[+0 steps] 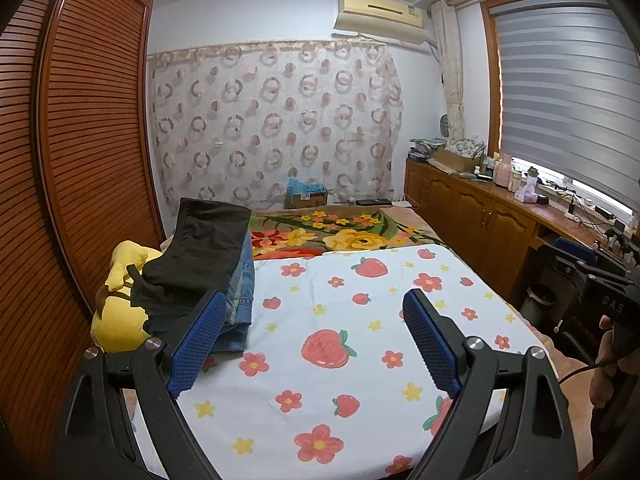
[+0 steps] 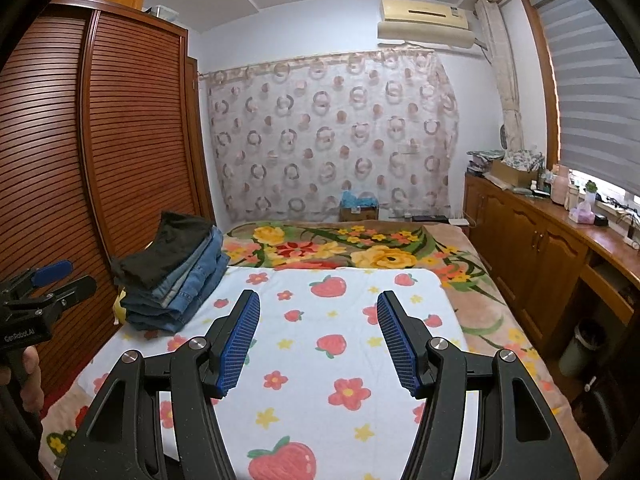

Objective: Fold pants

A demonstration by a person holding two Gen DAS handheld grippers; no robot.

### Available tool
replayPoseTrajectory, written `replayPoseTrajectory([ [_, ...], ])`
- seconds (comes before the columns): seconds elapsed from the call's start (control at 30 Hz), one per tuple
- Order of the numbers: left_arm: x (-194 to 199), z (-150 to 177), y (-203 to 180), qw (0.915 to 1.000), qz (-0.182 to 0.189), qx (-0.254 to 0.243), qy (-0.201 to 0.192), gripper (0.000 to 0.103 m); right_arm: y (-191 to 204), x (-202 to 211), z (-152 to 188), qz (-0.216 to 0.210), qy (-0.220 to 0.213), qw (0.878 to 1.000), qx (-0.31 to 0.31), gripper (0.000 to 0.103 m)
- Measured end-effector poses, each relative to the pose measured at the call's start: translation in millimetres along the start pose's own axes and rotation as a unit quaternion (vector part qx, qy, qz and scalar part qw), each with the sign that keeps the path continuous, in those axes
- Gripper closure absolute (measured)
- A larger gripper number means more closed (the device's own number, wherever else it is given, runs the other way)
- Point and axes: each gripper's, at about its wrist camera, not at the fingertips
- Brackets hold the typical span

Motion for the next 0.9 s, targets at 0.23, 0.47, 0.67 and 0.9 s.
replayPoseTrajectory([
  [0.23,0.1,0.4,-0.3,1.0000,0.001,0.000,0.001,0.013,-9.9,-2.0,0.9,-0.002,-0.003,1.000,0.002,0.040],
  [0.47,0.1,1.2,-0.2,1.0000,0.000,-0.001,0.000,0.013,-14.7,-1.7,3.0,-0.005,-0.002,1.000,0.004,0.040],
  [0.67,-0.1,0.8,0.0,1.0000,0.001,-0.001,0.001,0.013,-15.9,-1.0,3.2,-0.006,-0.004,1.000,0.006,0.040],
  [0.9,0.1,0.7,0.1,1.0000,0.001,-0.001,0.000,0.013,-16.7,0.0,3.1,-0.007,-0.004,1.000,0.006,0.040],
])
Point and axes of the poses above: each gripper's, at about its wrist camera, not at the fingertips, and x roughly against the way its jaws point, y to its left, z to its underside, and after that the axes turned 14 degrees about -y, right-handed
